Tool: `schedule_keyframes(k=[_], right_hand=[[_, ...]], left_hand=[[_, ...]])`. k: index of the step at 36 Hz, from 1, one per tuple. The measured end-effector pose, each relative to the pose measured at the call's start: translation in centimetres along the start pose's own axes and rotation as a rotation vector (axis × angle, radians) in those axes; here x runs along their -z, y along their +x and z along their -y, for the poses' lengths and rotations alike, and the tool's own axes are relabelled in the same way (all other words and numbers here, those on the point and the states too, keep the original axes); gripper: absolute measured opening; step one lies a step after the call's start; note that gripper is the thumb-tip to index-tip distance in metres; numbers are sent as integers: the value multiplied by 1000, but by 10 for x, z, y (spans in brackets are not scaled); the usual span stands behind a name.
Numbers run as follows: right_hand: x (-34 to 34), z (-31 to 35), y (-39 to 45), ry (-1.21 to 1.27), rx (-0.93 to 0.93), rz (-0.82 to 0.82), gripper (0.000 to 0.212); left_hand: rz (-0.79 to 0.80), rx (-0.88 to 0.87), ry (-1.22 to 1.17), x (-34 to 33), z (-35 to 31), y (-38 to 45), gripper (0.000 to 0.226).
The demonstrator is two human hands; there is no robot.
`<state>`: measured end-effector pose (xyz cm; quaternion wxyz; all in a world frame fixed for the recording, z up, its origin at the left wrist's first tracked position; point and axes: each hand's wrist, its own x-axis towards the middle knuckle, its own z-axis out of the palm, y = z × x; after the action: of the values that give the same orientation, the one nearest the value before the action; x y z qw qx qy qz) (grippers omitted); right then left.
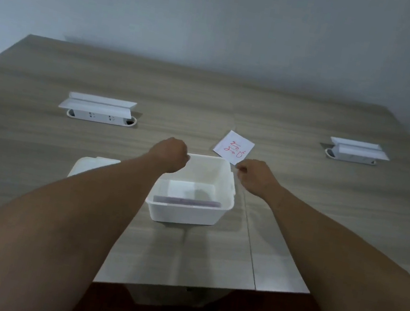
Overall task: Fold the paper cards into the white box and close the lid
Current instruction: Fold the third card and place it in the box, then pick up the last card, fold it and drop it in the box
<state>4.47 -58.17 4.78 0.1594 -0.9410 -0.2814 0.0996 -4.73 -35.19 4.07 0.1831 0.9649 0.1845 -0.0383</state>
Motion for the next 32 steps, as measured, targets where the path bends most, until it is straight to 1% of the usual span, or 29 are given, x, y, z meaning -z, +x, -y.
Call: schedule_keyframes(k=[4, 8, 16, 20, 23, 26, 30, 32], right_hand=[[26, -23, 12, -25, -27, -35, 35], [42, -47, 28, -16, -47, -59, 34], [50, -104, 92, 40, -72, -23, 34], [41, -136, 134, 87, -75, 18, 36], [29, -166, 168, 116, -78, 43, 36], [15, -190, 201, 179, -94, 92, 37], [3, -212, 225, 252, -120, 146, 40], [-3, -223, 232, 296, -143, 164, 40]], left_hand=[[-36, -7, -15, 10, -28, 22, 35], [-61, 40, -9, 12, -57, 46, 33], [-52, 95, 10, -5, -92, 111, 32], [-6, 135, 0, -29, -102, 162, 32], [18, 150, -10, -55, -107, 203, 28], [68, 233, -69, -86, -100, 235, 28], [39, 321, -138, -121, -89, 261, 41], [20, 373, -168, -134, -90, 271, 39]])
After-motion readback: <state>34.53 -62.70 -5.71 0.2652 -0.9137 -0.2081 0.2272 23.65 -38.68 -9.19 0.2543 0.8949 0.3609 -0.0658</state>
